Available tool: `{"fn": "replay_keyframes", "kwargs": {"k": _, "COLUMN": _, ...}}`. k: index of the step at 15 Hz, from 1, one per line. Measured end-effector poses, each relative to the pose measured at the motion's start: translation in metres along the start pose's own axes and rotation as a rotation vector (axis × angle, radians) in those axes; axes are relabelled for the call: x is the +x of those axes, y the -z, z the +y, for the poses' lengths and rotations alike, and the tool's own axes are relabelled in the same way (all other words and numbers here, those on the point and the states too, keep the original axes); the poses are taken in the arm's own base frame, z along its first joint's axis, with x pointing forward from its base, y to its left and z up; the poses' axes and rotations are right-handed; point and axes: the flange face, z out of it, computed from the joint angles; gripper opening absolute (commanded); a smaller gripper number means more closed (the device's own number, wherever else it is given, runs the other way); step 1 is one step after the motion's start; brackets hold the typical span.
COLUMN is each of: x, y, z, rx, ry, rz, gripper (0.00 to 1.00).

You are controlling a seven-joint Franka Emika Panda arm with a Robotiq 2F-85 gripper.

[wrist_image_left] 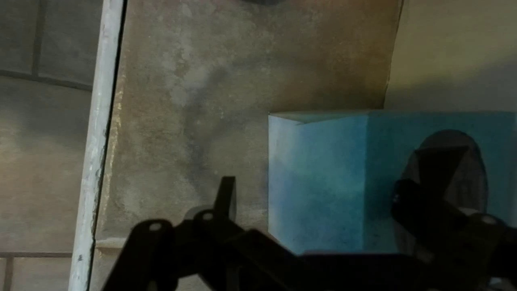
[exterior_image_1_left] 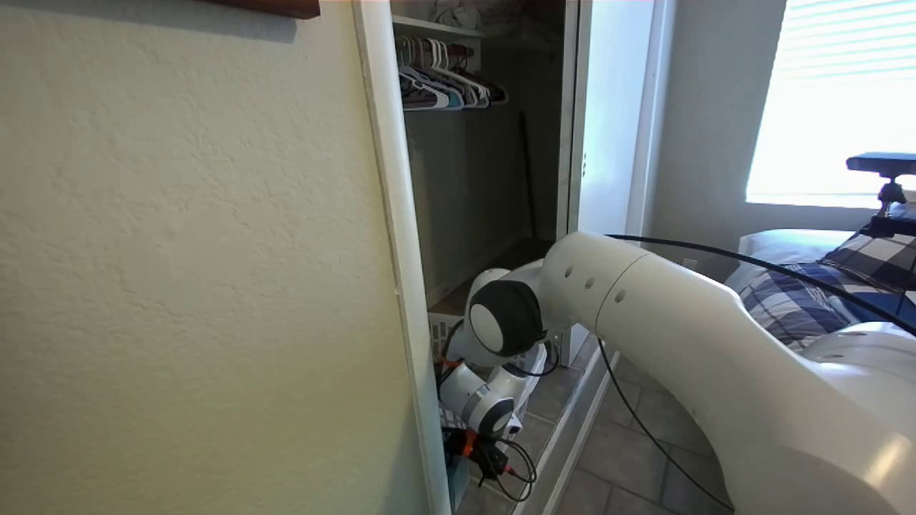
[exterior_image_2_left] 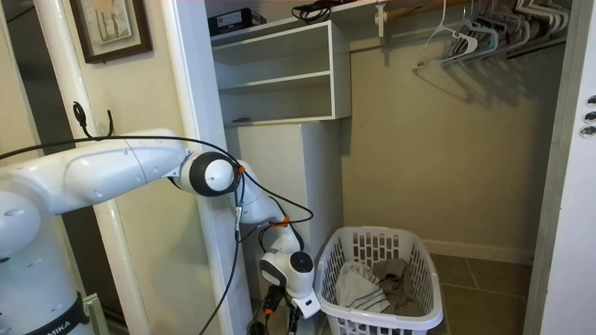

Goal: Put the tissue box on the bottom shelf in the cupboard

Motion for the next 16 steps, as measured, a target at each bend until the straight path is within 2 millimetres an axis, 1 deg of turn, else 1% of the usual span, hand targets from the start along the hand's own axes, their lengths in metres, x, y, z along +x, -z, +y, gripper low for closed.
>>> {"fn": "replay_keyframes", "kwargs": {"k": 6, "x": 0.004, "y": -0.004, "z": -0.013, "rx": 0.014, "ry": 0.017, "rz": 0.014, "gripper": 1.00}}
{"fn": "replay_keyframes", "kwargs": {"k": 13, "x": 0.010, "y": -0.008, "z": -0.019, "rx": 0.022, "ry": 0.030, "rz": 0.042, "gripper": 1.00}}
{"fn": "replay_keyframes", "kwargs": {"k": 14, "x": 0.010, "y": -0.010, "z": -0.022, "rx": 0.024, "ry": 0.032, "rz": 0.046, "gripper": 0.75}}
{"fn": "replay_keyframes", "kwargs": {"k": 15, "x": 0.008, "y": -0.013, "z": -0.025, "rx": 0.024, "ry": 0.037, "rz": 0.044, "gripper": 0.74}}
{"fn": "replay_keyframes", "kwargs": {"k": 16, "x": 0.006, "y": -0.018, "z": -0.027, "rx": 0.024, "ry": 0.048, "rz": 0.038, "gripper": 0.66}}
